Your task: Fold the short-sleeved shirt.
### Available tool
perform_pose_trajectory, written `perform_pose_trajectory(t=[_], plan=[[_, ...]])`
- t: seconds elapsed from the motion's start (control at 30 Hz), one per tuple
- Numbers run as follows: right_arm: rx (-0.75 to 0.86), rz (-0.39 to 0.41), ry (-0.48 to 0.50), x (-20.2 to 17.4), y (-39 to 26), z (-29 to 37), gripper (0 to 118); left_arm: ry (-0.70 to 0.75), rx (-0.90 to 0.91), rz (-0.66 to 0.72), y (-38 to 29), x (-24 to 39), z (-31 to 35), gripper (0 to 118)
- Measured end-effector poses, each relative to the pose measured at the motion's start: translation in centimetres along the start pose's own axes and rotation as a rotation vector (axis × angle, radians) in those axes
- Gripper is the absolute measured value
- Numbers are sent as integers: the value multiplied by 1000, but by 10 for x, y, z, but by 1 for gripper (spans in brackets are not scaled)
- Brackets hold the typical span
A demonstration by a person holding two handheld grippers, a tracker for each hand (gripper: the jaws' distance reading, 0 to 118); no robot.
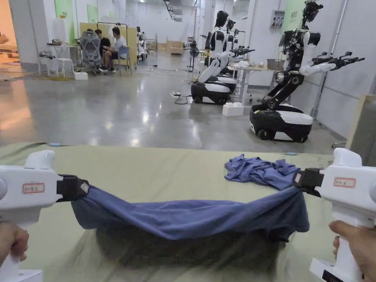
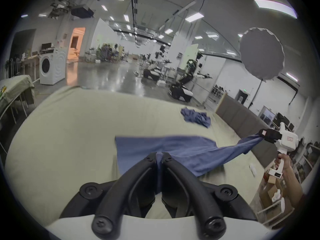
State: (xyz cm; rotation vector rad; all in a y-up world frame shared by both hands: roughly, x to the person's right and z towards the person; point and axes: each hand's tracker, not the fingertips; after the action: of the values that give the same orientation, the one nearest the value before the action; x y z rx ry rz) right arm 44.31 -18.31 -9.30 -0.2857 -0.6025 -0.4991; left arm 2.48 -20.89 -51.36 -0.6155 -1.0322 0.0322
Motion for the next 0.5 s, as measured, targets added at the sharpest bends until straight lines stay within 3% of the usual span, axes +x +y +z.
perform_pose_trajectory(t=[0.07, 0.1, 0.17, 0.33, 0.4, 0.5], plan=[[2, 11, -27, 14, -38, 27, 5, 13, -26, 12, -32, -1, 21, 4], [-1, 7, -17, 21, -54, 42, 5, -61, -26, 58, -48, -4, 33, 4], [-11, -5, -21, 30, -80, 74, 5, -24, -12, 52, -71, -3, 62, 4], [-56, 6, -13, 36, -110, 132, 5, -37, -51, 68, -100, -9, 111, 4], [-60, -28, 7, 43, -121, 149, 5, -30, -54, 63, -112, -11, 125, 4], [-105, 24, -25, 43, -137, 162, 5, 5, -97, -5, -132, -12, 140, 4]])
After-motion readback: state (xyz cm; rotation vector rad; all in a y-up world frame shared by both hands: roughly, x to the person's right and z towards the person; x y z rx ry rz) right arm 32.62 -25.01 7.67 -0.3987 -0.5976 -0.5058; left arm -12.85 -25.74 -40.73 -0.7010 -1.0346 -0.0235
